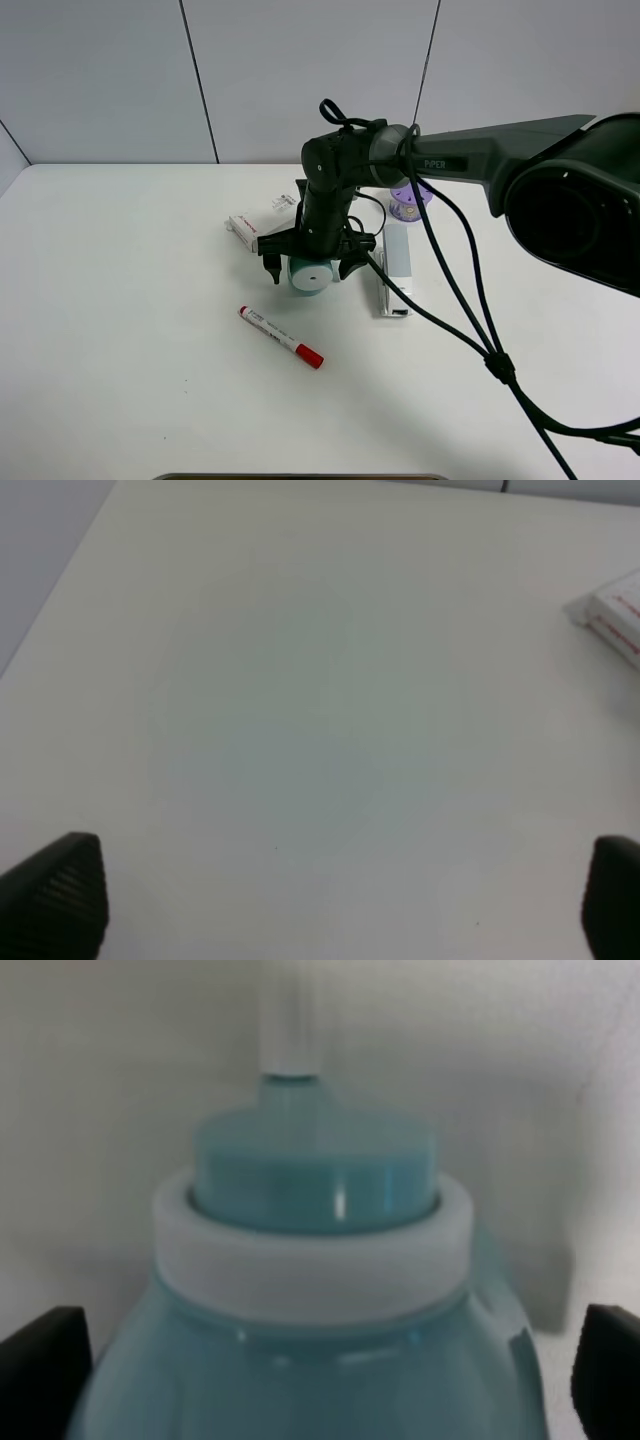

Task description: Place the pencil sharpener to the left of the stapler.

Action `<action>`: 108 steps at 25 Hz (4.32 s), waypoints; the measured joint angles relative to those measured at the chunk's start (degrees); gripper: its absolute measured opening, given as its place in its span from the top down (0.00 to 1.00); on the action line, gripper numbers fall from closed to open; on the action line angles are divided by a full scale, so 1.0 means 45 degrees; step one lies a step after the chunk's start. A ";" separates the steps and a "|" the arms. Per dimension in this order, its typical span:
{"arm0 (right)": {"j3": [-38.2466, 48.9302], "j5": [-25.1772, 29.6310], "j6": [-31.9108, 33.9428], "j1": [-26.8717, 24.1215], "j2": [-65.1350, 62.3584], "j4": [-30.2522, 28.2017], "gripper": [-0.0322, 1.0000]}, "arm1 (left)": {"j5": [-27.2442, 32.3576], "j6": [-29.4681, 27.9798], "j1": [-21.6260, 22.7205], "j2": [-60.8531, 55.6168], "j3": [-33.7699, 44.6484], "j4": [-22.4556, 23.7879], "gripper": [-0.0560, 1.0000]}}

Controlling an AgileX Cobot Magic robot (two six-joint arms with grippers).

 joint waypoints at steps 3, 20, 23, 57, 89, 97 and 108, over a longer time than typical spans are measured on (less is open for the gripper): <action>0.0000 0.0025 0.0000 0.0000 0.0000 0.0000 0.01 | 0.0000 0.0000 0.0000 0.0000 0.0000 0.0000 0.05; 0.0000 0.0520 0.0097 0.0000 -0.1643 -0.0652 0.01 | 0.0000 0.0000 0.0000 0.0000 0.0000 0.0000 0.05; 0.0000 0.0968 0.0198 0.0000 -0.2237 -0.1123 0.01 | 0.0000 0.0000 0.0000 0.0000 0.0000 0.0000 0.05; 0.0519 0.4644 -0.4227 -0.6061 -0.8983 -0.2712 0.01 | 0.0000 0.0000 0.0000 0.0000 0.0000 0.0000 0.05; 1.1002 0.3875 -0.7973 -1.0000 -2.4257 -0.0768 0.01 | 0.0000 0.0000 0.0000 0.0000 0.0000 0.0000 0.05; 1.2720 0.3783 -0.8292 -0.9771 -2.7233 -0.0546 0.01 | 0.0000 0.0000 0.0000 0.0000 0.0000 0.0000 0.05; 1.4779 0.3024 -0.8436 -0.9771 -2.9273 0.0853 0.01 | 0.0000 0.0000 0.0000 0.0000 0.0000 0.0000 0.05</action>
